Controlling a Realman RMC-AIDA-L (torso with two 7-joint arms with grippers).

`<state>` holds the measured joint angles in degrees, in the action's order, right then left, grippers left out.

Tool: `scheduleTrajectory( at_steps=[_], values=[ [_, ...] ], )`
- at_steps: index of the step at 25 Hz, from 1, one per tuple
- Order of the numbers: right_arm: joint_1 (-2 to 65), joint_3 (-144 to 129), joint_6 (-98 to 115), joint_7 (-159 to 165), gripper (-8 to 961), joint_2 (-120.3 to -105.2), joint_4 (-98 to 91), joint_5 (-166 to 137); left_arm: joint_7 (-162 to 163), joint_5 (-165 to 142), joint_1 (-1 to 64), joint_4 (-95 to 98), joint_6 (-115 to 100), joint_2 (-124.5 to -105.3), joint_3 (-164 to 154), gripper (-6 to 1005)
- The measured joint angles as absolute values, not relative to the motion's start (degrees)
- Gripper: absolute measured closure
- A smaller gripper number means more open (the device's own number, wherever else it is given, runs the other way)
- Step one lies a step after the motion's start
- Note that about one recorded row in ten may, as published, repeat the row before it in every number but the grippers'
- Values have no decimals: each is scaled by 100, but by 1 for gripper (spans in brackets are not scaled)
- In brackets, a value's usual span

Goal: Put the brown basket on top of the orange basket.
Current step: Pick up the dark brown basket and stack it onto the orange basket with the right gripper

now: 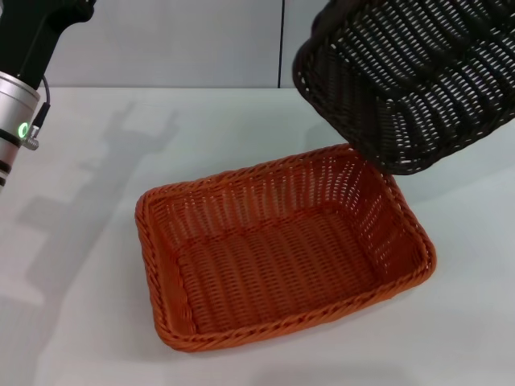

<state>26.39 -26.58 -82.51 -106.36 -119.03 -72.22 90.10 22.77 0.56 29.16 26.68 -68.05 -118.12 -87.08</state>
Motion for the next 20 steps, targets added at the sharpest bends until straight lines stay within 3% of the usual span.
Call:
scheduleTrajectory(
  at_steps=[7,13,20],
  values=[
    [2360,-3156,-8516,-11051,779,-11892,-6655,9712,2276,57,2958,2611,-6701,-11820,-8716,156],
    [2448,-3105,-9486,-11984,778,-11534,-5011,10145,2277,61,2971,2602,-6626,-11832,-8744,156],
    [2501,-3002,-9795,-12492,775,-11375,-3744,10261,2311,62,2933,2589,-6626,-11832,-8782,156]
  ],
)
